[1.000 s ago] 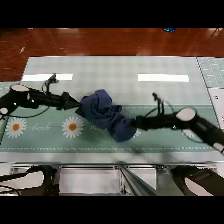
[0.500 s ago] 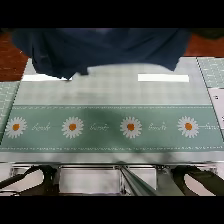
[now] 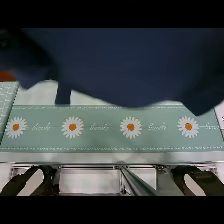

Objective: Fold the shirts.

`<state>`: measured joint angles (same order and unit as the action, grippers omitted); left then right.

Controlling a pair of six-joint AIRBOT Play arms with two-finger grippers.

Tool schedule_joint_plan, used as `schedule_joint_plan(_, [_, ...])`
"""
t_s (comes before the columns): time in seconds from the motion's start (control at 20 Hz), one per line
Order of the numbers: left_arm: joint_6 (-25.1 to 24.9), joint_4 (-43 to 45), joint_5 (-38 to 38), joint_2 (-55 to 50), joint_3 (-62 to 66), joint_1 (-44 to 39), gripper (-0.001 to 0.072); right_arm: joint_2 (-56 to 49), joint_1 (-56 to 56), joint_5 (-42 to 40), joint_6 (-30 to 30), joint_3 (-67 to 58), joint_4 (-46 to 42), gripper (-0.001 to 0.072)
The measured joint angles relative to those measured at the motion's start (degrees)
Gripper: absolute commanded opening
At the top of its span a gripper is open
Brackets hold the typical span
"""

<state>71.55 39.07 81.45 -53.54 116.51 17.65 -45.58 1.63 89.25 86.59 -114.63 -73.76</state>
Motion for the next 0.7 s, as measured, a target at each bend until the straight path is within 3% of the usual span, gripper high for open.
schedule_joint_plan(0.2, [1.38,9.77,2.23,5.75,-9.31,-7.08,0.0011,5.57,0.00,4.33,1.44,10.58,-2.93,0.0026])
schedule_joint_plan(0.4, [1.77,14.58,3.63,6.45,-30.64,-14.51,0.0011,8.81,0.00,2.91,2.19,29.88,-3.80,0.0025])
schedule_joint_plan(0.55, [1.36,15.63,-2.38,1.11,-46.38,-17.18,0.0012,7.39,0.00,-3.58,2.40,45.44,-4.33,0.0025])
schedule_joint_plan(0.7, [1.11,15.47,-10.82,-9.14,-52.00,-18.18,0.0012,-0.22,-0.98,-12.07,2.40,53.46,-5.49,0.0026])
